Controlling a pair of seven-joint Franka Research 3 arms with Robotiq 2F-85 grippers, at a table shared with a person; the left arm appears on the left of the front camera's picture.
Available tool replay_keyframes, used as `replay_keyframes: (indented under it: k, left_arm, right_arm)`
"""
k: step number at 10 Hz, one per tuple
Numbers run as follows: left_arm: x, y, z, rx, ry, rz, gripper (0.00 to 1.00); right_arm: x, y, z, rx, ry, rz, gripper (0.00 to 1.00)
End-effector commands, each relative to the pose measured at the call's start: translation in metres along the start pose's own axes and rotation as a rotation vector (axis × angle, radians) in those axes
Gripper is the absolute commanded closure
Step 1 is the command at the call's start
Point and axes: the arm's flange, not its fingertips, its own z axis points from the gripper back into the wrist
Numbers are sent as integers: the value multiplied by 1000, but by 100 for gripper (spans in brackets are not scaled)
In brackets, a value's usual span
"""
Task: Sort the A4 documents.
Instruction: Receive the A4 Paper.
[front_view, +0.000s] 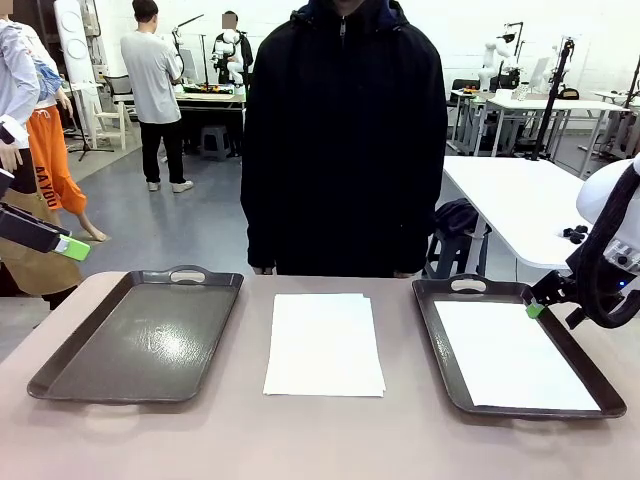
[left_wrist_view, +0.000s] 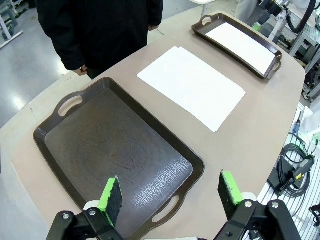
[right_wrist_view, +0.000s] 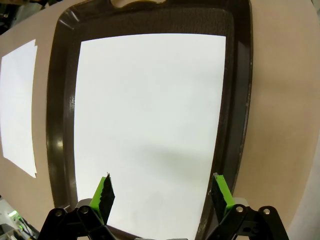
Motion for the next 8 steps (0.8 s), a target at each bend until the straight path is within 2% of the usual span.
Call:
replay_keyframes:
  k: [1,2,3,4,6,7,8]
  left_arm:
    - [-1,2,-1,-15,-8,-17,0]
    - [-1,2,-1,-15,-8,-17,0]
    - [-1,2,-1,-15,-8,-17,0]
    - [-1,2,-1,-15,-8,-17,0]
    - [-1,2,-1,-15,-8,-17,0]
    - [-1,2,-1,-15,-8,-17,0]
    - [-1,2,-1,-15,-8,-17,0]
  right_arm:
    - [0,0,0,0,0,0,0]
    - [-9,15,26,-44,-88,179,0]
    - [-14,42,54,-37,-173,343,0]
    - [-17,62,77,27,-241,442,0]
    - [-19,86,102,204,-265,566,0]
    - [-22,94,115,357,-230,612,0]
    - [-23,96,127,448,-220,647,0]
